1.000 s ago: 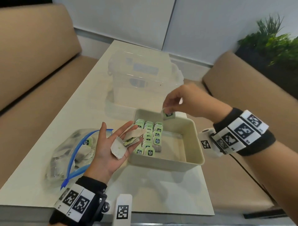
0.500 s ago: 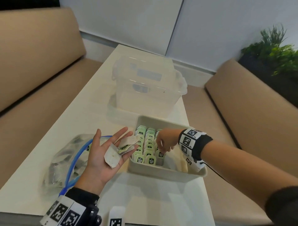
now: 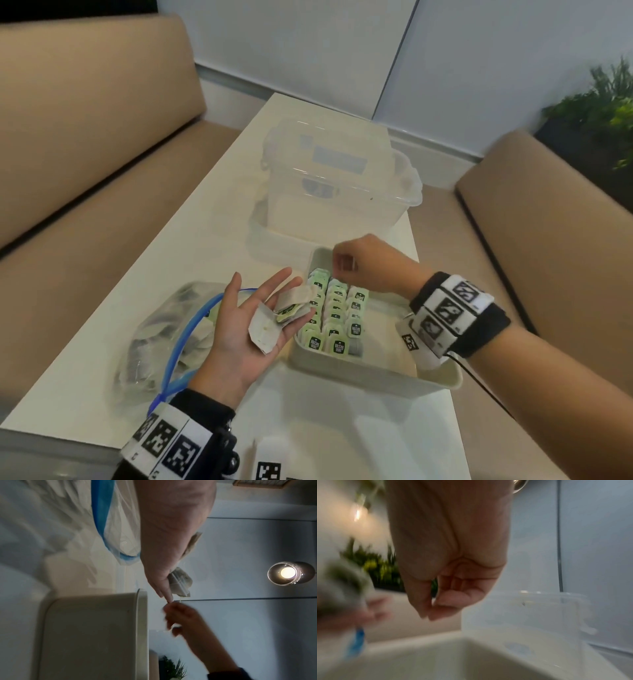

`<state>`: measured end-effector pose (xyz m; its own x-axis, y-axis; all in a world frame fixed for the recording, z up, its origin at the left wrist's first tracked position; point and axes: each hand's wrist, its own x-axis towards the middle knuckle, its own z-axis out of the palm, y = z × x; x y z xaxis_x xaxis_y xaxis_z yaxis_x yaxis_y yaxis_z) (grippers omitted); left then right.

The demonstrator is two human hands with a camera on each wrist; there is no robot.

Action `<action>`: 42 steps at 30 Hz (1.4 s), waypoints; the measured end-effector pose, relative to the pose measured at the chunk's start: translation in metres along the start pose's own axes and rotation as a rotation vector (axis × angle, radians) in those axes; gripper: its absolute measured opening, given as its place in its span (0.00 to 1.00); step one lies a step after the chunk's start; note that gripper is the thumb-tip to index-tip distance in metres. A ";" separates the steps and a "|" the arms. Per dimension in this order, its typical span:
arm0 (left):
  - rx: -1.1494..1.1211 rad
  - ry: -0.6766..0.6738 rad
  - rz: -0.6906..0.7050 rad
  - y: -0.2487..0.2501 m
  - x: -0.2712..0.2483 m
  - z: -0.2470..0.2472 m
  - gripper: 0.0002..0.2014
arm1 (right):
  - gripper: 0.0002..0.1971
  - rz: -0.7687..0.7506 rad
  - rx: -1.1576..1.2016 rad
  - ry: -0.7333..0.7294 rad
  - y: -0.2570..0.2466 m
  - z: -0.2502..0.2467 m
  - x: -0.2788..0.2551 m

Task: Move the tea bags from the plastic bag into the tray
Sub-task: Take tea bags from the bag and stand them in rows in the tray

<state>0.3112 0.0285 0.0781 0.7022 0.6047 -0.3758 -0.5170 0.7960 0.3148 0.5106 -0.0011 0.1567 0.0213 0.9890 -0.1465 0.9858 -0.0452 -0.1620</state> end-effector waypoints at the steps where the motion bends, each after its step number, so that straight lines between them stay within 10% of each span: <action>1: 0.000 0.015 0.009 -0.001 0.000 0.002 0.32 | 0.02 -0.105 0.107 0.065 -0.011 -0.010 -0.005; 7: 0.018 0.041 0.004 -0.007 0.000 0.012 0.31 | 0.18 -0.287 0.067 -0.076 -0.052 -0.010 -0.019; 24: 0.023 -0.011 0.015 -0.013 0.006 0.011 0.22 | 0.06 -0.309 0.361 0.217 -0.059 -0.019 -0.026; 31: 0.000 -0.008 -0.029 -0.012 0.004 0.015 0.20 | 0.05 -0.181 0.705 -0.090 -0.050 -0.043 -0.034; 42: 0.019 0.024 -0.032 -0.012 0.001 0.018 0.19 | 0.14 -0.138 0.308 -0.085 -0.039 -0.061 -0.039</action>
<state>0.3267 0.0191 0.0902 0.7060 0.5798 -0.4067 -0.4850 0.8143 0.3189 0.4817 -0.0289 0.2285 -0.1352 0.9741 -0.1815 0.8813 0.0345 -0.4712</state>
